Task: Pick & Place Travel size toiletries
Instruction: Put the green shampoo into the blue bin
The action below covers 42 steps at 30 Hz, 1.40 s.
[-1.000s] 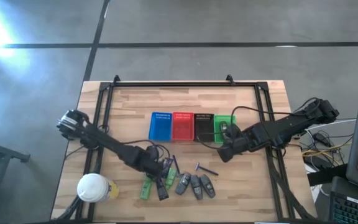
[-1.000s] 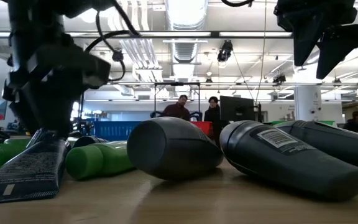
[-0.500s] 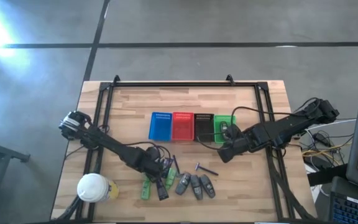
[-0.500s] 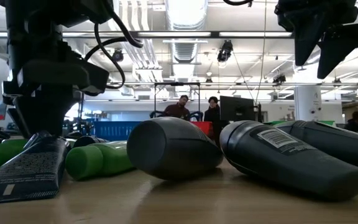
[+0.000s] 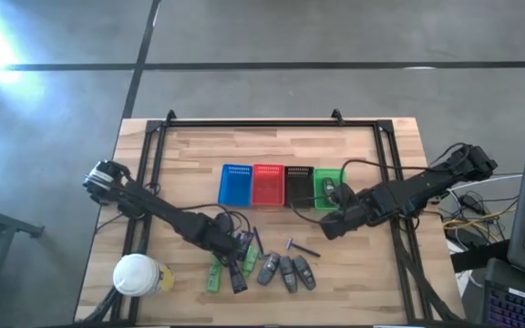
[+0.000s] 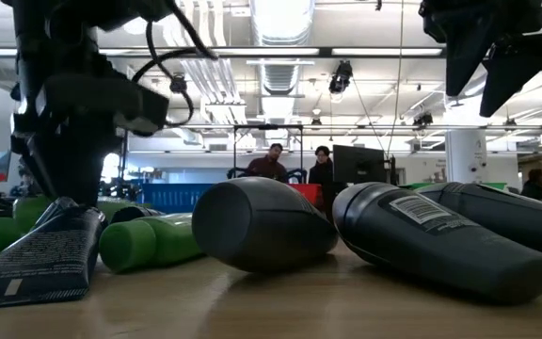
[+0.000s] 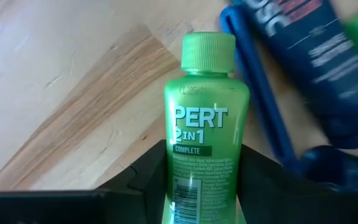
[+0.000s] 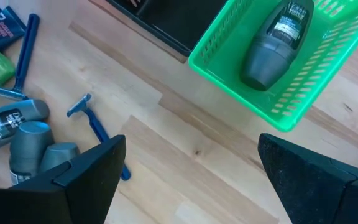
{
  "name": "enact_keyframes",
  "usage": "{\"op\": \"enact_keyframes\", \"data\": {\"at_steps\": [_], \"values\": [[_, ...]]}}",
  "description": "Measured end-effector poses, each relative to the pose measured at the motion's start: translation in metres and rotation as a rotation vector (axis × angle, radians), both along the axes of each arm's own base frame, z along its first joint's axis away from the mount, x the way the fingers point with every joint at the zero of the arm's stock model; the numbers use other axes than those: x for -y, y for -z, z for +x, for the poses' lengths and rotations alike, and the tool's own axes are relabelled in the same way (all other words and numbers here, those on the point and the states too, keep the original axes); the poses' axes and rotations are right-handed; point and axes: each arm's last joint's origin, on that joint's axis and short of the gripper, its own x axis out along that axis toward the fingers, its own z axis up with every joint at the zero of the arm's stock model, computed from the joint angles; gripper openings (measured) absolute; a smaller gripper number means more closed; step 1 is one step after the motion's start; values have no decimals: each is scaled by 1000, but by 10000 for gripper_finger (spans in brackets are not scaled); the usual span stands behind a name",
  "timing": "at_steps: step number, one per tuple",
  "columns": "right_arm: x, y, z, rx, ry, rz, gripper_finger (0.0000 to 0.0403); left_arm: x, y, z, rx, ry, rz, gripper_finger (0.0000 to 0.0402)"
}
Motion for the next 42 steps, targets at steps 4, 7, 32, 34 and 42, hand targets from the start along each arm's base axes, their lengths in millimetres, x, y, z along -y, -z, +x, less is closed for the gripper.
{"op": "enact_keyframes", "data": {"at_steps": [4,7,32,34,42], "values": [[0,0,0,1,-2,-2,363,-2,-9,-3,33,-33,-1,157],[0,0,0,11,2,-21,364,-4,-21,-5,84,-72,-4,157],[7,-20,-12,169,120,-12,363,-145,-72,10,320,-436,133,156],[7,-20,-12,173,135,-9,363,-152,-64,13,287,-453,135,156],[8,-20,-12,187,164,-20,363,-163,-35,25,195,-509,98,156]]}}
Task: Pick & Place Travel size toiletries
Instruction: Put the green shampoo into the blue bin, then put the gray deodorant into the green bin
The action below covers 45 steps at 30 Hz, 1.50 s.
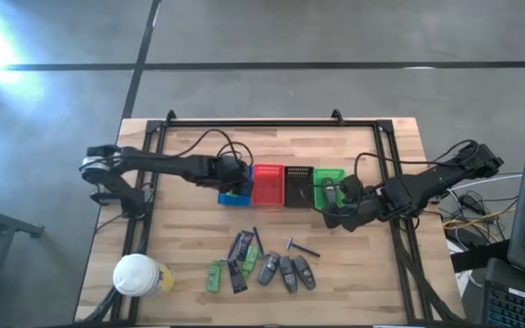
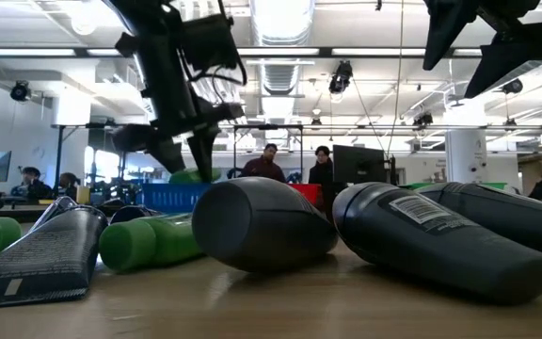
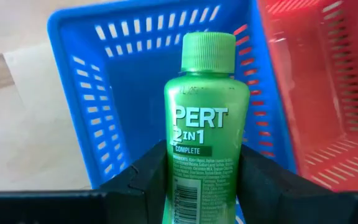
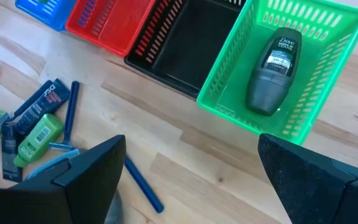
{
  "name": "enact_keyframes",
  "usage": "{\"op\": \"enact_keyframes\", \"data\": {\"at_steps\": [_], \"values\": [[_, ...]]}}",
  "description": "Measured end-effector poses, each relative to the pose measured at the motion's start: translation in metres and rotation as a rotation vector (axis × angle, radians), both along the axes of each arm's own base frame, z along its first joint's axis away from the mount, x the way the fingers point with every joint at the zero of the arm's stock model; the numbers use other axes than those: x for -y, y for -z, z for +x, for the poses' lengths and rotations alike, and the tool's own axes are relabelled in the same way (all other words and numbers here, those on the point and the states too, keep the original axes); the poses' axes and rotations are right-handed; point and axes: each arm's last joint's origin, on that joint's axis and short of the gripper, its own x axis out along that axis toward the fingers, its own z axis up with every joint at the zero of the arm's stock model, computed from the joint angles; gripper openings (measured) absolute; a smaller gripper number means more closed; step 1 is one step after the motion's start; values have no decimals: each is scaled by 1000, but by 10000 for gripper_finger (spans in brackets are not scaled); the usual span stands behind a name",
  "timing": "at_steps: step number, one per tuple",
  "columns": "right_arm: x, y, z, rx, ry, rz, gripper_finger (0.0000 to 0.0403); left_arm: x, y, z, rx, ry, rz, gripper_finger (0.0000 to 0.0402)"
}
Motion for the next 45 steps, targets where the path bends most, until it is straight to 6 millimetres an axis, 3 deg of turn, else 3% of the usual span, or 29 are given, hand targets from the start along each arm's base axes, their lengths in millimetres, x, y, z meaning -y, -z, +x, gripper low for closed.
{"op": "enact_keyframes", "data": {"at_steps": [12,18,23,28,36,45], "values": [[0,0,0,-1,-9,-12,364,1,1,0,-8,-5,-5,247],[0,0,0,-9,-25,-12,364,11,-20,-6,57,52,-22,271],[-1,1,0,-26,-55,10,364,38,-52,-21,155,131,2,272],[-3,2,1,-36,-69,49,364,71,-71,-36,219,225,29,273],[-30,18,19,-41,-167,135,364,123,-78,-46,279,410,195,268],[-72,59,44,-92,-252,200,364,146,-81,-49,346,446,194,266]]}}
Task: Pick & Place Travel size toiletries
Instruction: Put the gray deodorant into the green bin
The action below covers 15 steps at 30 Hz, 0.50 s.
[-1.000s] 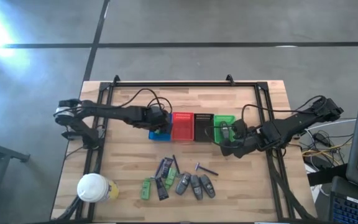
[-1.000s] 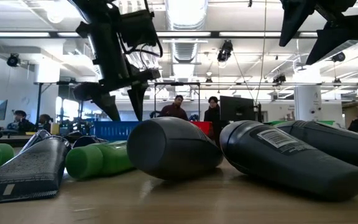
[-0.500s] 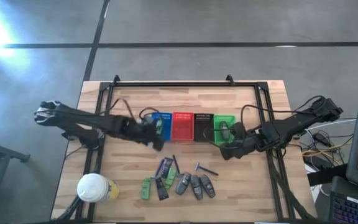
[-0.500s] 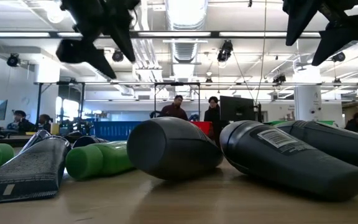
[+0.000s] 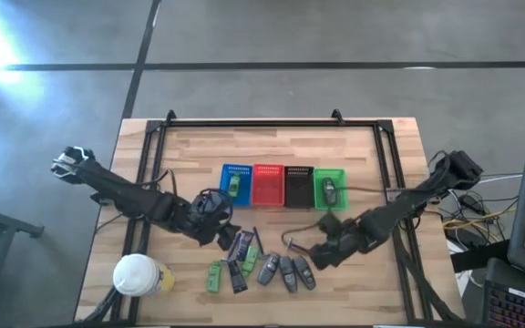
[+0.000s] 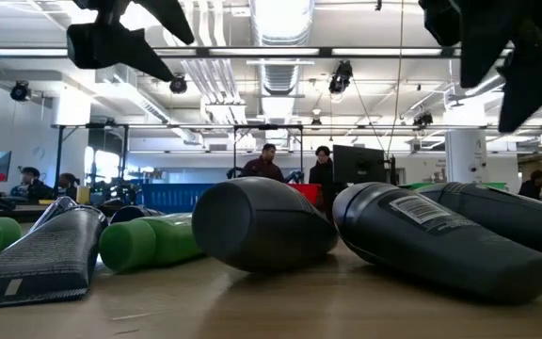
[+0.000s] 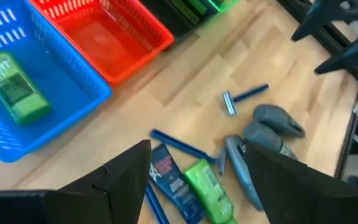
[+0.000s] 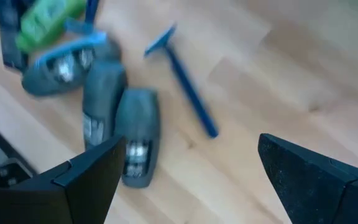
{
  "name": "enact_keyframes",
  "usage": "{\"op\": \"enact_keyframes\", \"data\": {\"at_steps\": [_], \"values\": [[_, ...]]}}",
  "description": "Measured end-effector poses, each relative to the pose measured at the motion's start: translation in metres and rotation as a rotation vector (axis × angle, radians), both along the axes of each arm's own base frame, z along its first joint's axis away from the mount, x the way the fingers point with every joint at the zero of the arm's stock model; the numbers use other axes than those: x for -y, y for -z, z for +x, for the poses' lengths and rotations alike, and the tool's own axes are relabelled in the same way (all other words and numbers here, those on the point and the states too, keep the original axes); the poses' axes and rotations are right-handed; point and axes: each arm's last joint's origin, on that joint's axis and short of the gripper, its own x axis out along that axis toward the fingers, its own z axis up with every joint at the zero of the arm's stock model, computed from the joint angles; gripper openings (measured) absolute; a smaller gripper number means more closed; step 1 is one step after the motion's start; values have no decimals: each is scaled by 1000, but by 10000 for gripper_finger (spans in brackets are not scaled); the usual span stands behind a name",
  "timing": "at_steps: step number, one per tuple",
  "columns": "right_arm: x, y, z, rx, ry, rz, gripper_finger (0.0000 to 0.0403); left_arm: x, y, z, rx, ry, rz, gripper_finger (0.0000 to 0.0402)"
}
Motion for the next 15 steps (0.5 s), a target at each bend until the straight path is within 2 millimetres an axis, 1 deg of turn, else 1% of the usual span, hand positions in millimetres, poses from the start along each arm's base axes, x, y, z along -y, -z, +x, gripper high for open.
{"op": "enact_keyframes", "data": {"at_steps": [6,11,15], "values": [[-29,29,10,-100,16,28,364,5,-1,-3,-8,73,53,266],[-46,38,25,-117,31,28,364,6,-1,-3,-25,145,110,264],[-53,40,42,-111,12,22,364,8,-1,-4,-51,245,70,264]]}}
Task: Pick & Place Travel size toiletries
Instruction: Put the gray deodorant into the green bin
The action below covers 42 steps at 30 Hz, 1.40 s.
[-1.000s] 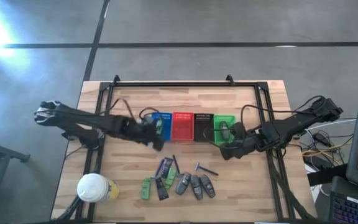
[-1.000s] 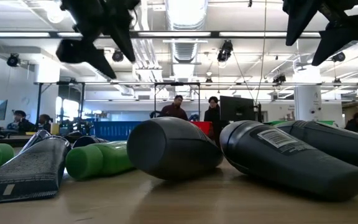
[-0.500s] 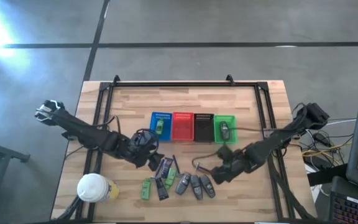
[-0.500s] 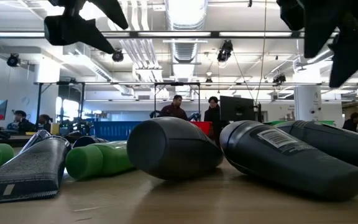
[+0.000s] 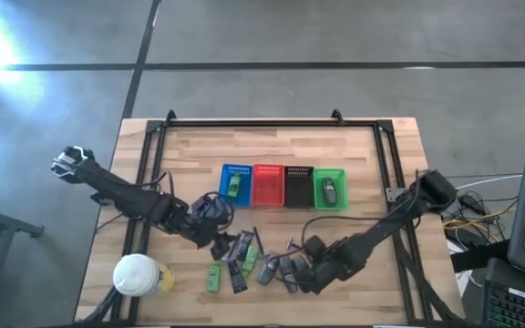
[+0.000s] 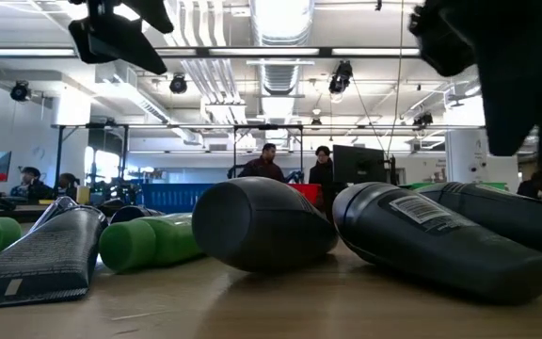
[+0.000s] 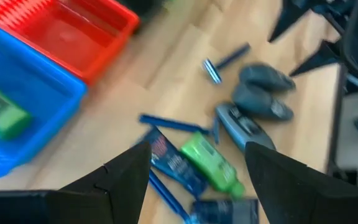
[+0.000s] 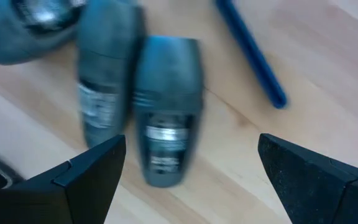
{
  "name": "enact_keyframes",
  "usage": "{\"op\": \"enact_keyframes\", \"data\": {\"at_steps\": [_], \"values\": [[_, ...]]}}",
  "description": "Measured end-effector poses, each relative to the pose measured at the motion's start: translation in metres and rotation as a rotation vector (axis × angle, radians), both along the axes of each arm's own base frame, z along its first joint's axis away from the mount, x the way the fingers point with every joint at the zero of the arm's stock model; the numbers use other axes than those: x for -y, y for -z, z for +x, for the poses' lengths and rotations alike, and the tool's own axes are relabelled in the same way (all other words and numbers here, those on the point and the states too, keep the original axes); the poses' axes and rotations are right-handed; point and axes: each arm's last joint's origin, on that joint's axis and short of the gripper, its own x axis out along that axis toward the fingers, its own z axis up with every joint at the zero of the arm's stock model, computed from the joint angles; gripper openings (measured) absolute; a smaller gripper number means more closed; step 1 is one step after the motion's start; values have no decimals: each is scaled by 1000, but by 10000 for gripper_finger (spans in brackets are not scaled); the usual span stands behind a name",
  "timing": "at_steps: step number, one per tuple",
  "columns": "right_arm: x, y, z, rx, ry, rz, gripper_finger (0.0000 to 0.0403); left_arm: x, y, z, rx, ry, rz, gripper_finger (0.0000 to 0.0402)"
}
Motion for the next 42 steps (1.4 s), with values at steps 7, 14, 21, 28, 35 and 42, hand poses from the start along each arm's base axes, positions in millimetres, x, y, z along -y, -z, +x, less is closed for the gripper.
{"op": "enact_keyframes", "data": {"at_steps": [7,14,21,28,35,42], "values": [[-8,17,27,-53,-8,20,364,3,1,-1,-29,128,40,264],[-8,27,45,-64,-7,7,364,1,4,-5,-71,171,98,264],[-1,27,44,-94,1,-12,363,0,6,-6,-96,183,117,264],[5,34,41,-102,-12,-4,363,0,6,-6,-95,183,117,264],[12,40,43,-90,-36,-7,348,0,6,-6,-92,164,114,264],[16,46,38,-121,-71,-10,253,0,5,-6,-92,149,101,264]]}}
